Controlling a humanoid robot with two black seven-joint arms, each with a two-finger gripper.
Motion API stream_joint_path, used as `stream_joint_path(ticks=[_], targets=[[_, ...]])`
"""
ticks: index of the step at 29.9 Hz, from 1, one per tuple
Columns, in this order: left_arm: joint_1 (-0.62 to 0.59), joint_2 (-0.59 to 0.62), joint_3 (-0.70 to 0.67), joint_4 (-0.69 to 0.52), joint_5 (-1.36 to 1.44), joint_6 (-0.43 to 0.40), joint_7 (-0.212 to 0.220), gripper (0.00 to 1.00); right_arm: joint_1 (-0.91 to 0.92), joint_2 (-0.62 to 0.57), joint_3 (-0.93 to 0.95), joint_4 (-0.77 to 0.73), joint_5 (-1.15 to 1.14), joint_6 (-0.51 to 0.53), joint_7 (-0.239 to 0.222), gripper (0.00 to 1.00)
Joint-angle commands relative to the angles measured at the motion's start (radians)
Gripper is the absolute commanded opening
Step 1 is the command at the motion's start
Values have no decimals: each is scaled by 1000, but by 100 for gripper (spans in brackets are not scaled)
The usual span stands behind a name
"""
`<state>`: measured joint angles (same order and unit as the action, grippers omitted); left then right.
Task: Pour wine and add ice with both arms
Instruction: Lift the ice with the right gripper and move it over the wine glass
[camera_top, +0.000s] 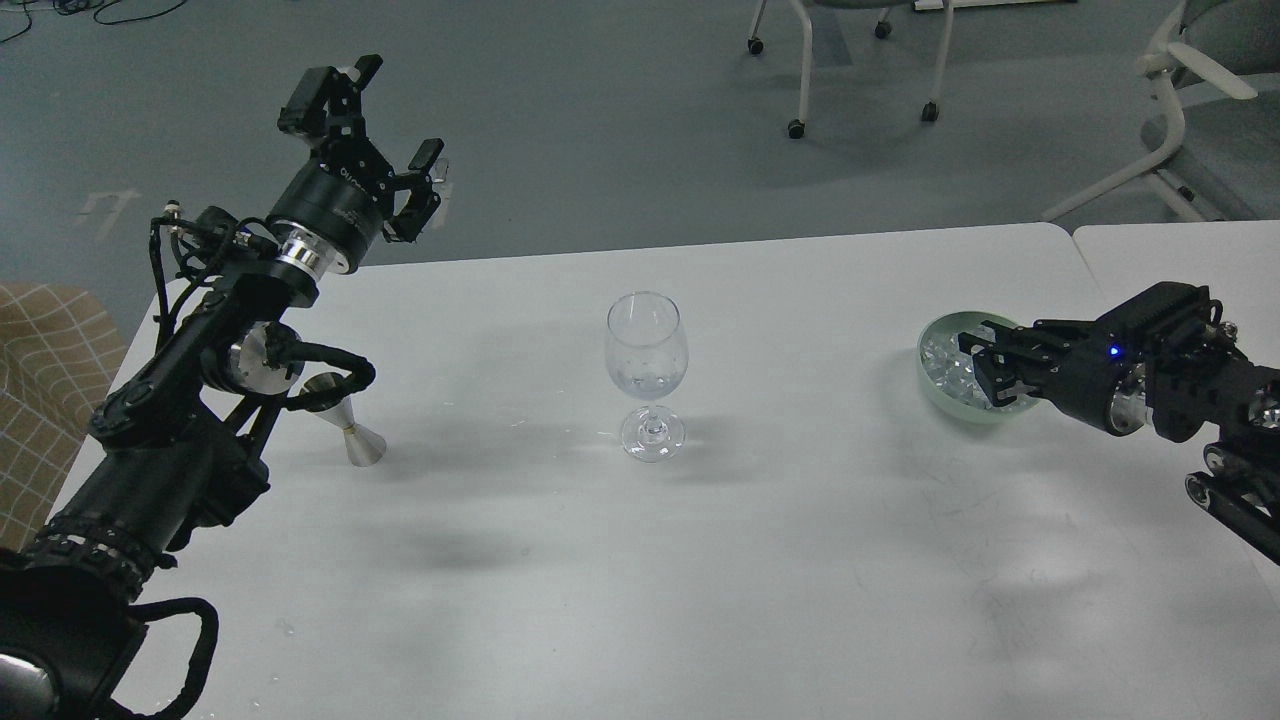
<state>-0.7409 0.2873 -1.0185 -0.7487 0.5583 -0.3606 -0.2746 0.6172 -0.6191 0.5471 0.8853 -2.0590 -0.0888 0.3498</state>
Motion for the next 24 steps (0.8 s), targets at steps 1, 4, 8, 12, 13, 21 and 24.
stream_joint_path(ticks=[1,4,8,12,13,21,24], targets=[[0,0,0,0,0,0,0,98,61,-59,1,62,6,3,-2,0],[0,0,0,0,0,0,0,98,124,-108,2,147,11,49,-2,0],[0,0,0,0,0,0,0,98,176,-129,2,228,11,66,-2,0],[0,-2,-2,0,0,0,0,98,226,-126,2,316,10,93,-2,0],[0,0,-2,0,0,0,0,98,234,-123,2,328,10,103,-2,0],[-2,0,-2,0,-1,0,0,98,314,-30,2,440,3,182,-11,0],[-2,0,-2,0,0,0,0,98,332,4,1,463,2,210,-12,0]])
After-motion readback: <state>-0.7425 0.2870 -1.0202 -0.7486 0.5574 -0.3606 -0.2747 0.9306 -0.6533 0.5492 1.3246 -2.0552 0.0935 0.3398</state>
